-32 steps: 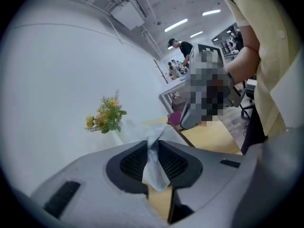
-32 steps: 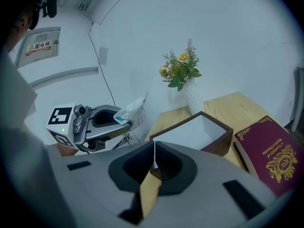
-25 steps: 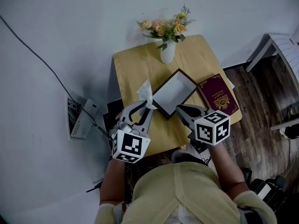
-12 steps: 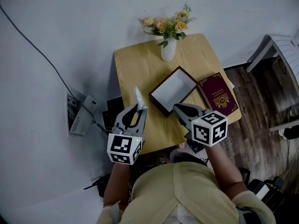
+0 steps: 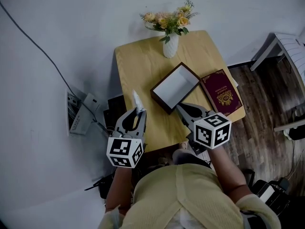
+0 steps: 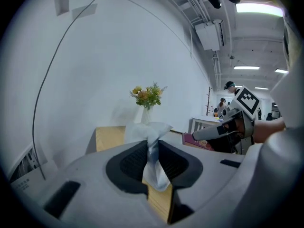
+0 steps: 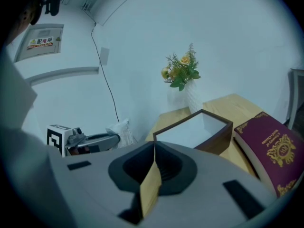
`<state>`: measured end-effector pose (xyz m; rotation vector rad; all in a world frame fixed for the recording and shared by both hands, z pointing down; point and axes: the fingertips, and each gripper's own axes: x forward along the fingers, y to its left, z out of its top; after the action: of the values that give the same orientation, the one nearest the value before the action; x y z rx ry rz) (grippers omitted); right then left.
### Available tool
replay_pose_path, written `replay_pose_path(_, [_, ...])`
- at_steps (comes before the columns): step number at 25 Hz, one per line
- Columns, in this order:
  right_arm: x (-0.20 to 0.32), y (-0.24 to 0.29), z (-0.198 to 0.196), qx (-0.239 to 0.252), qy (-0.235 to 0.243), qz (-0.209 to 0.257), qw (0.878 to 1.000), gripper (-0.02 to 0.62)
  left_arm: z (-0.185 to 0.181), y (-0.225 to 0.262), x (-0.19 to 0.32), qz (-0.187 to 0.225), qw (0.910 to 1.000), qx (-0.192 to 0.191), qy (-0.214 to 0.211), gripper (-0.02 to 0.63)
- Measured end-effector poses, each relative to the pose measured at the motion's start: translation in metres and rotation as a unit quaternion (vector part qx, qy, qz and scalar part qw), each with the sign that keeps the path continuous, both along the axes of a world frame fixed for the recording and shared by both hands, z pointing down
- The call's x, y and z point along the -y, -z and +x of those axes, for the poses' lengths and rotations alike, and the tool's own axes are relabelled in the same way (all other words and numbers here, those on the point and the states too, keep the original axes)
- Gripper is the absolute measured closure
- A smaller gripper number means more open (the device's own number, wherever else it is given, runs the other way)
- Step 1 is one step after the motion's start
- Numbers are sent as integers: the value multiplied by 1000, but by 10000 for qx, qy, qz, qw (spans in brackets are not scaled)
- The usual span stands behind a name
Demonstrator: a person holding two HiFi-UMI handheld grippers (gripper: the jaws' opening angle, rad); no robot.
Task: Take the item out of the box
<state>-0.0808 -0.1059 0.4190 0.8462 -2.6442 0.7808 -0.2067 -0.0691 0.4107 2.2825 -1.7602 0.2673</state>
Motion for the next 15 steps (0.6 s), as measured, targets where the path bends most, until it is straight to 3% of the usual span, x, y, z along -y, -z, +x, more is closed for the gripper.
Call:
replay_pose_path(6, [-3, 0, 6, -42, -121, 16, 9999, 565, -8, -9, -7, -209, 9994, 59, 284, 520])
replay_pose_path(15, [-2, 1, 14, -98, -283, 101, 9995, 566, -13, -13, -15, -317, 9989, -22, 347, 520])
